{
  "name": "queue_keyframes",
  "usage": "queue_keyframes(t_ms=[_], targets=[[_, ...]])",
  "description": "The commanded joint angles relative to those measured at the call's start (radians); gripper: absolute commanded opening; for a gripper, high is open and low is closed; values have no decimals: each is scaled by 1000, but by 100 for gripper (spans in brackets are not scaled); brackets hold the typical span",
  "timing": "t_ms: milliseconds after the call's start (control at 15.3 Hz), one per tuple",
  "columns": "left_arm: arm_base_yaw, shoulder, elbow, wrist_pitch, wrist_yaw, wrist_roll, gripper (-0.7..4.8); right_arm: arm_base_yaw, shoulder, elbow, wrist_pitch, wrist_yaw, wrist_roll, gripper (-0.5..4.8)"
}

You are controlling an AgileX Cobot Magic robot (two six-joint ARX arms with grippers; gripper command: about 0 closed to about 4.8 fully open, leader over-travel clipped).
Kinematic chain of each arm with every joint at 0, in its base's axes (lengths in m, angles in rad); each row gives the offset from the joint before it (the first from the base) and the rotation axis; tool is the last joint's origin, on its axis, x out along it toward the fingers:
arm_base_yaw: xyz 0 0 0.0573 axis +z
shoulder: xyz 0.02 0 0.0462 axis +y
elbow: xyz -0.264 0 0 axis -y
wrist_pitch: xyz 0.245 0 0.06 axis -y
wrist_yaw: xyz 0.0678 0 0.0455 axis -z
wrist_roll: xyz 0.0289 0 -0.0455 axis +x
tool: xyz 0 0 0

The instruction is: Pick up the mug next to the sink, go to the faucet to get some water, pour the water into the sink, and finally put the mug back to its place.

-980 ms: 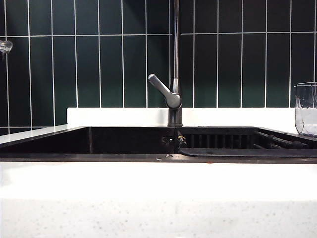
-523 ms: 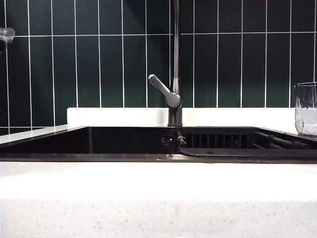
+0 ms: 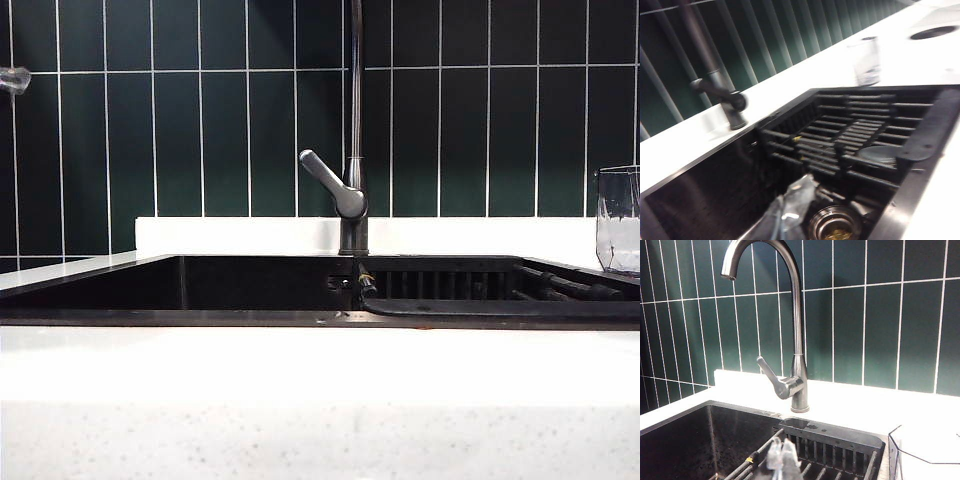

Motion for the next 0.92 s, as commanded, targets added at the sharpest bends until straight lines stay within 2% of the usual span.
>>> queue_keyframes(t_ms=[65,131,196,261,327,392,588,654,850,915], targets=[[0,1,3,20,159,72,64,0,0,-3,8,-1,4,-6],[0,1,3,20,171,76,55,0,0,-3,8,0,4,-6],[0,1,3,18,94,56,38,0,0,-3,8,0,4,-6],[0,1,3,17,-36,0,11,0,0,-3,7,-1,4,-6],[0,1,3,17,-228,-105,12,0,0,-3,7,-1,5,-6],[0,1,3,18,-343,-164,12,0,0,-3,7,-1,8,-6],[0,1,3,17,-343,-189,12,0,0,-3,6,-1,8,-6],[0,1,3,20,-415,-229,-7,0,0,-3,3,-2,9,-6],[0,1,3,21,-658,-232,-6,0,0,-3,1,-4,27,-6],[0,1,3,21,-676,-232,-6,0,0,-3,-4,-4,27,-6]])
